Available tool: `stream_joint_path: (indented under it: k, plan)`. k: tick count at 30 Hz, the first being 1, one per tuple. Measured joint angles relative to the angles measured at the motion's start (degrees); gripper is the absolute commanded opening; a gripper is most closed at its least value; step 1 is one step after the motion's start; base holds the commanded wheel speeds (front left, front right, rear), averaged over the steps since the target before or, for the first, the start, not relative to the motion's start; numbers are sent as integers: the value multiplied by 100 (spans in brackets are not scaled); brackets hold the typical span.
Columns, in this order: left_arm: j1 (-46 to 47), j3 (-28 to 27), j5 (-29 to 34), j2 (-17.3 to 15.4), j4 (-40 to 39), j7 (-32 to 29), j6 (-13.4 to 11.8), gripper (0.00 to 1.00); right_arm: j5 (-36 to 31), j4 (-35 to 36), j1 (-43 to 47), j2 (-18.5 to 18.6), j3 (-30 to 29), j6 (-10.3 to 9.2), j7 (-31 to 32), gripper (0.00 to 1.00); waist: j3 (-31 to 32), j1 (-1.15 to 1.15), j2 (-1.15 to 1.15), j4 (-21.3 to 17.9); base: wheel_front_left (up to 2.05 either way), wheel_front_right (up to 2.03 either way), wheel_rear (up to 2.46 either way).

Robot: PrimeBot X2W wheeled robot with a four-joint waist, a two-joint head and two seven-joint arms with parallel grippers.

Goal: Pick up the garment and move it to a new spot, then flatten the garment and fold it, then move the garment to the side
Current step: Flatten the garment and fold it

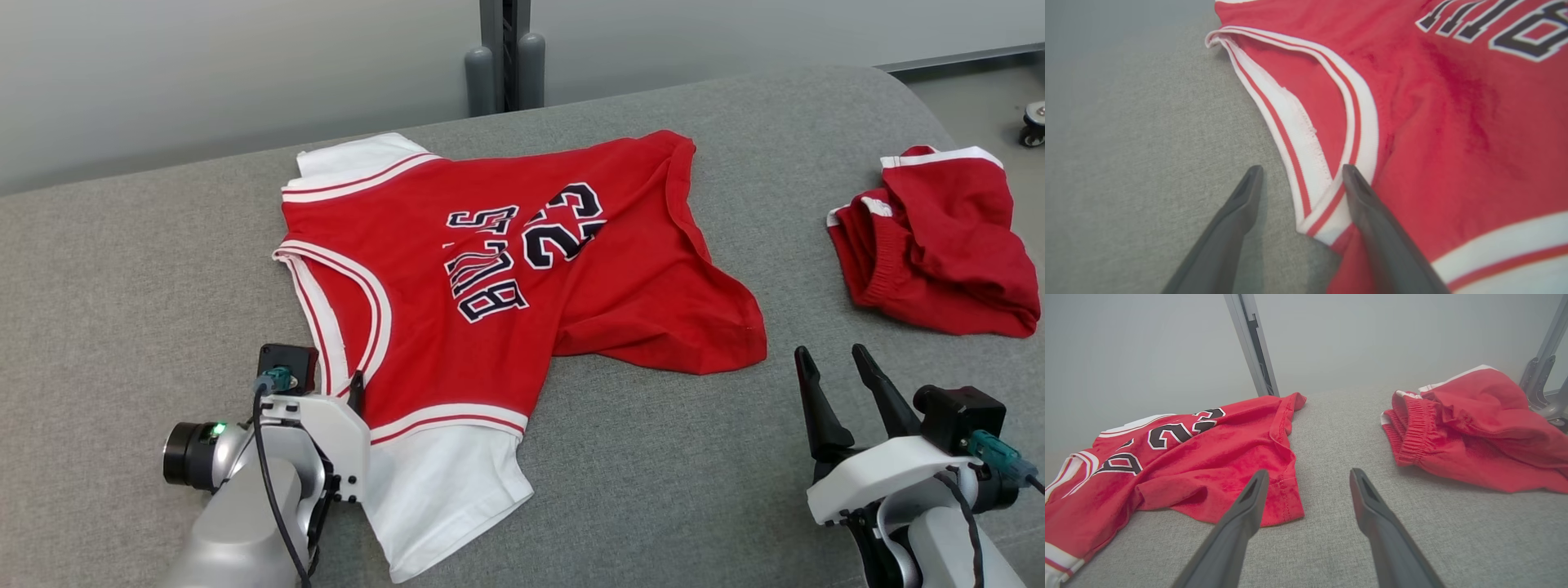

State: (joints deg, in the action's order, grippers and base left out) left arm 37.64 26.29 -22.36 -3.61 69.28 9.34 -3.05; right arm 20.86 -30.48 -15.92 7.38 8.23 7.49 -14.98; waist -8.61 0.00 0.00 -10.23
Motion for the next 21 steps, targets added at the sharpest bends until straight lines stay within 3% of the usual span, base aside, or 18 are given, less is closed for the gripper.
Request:
stream_joint_path:
  k: [5,6,7,8,15,21]
  plan:
    - [97,53,-70,24,148,-77,126,100,2,2,-3,-18,23,0,0,100,-21,0,0,-16,0,0,0]
    - [113,66,-71,25,167,-83,179,50,5,2,-3,-22,31,0,0,100,-25,0,0,-20,0,0,0]
    - [135,80,-75,26,187,-105,210,8,5,1,-3,-25,35,0,0,100,-29,0,0,-25,0,0,0]
    - [149,88,-101,30,199,-109,245,0,7,0,-3,-27,38,0,0,100,-31,0,0,-28,0,0,0]
    - [208,103,-176,49,285,-23,265,0,19,-22,-3,-43,49,0,0,100,-16,0,0,-43,0,0,0]
    - [457,71,-218,-164,313,186,168,0,23,-26,-5,-54,52,0,0,100,-9,0,0,-23,0,0,0]
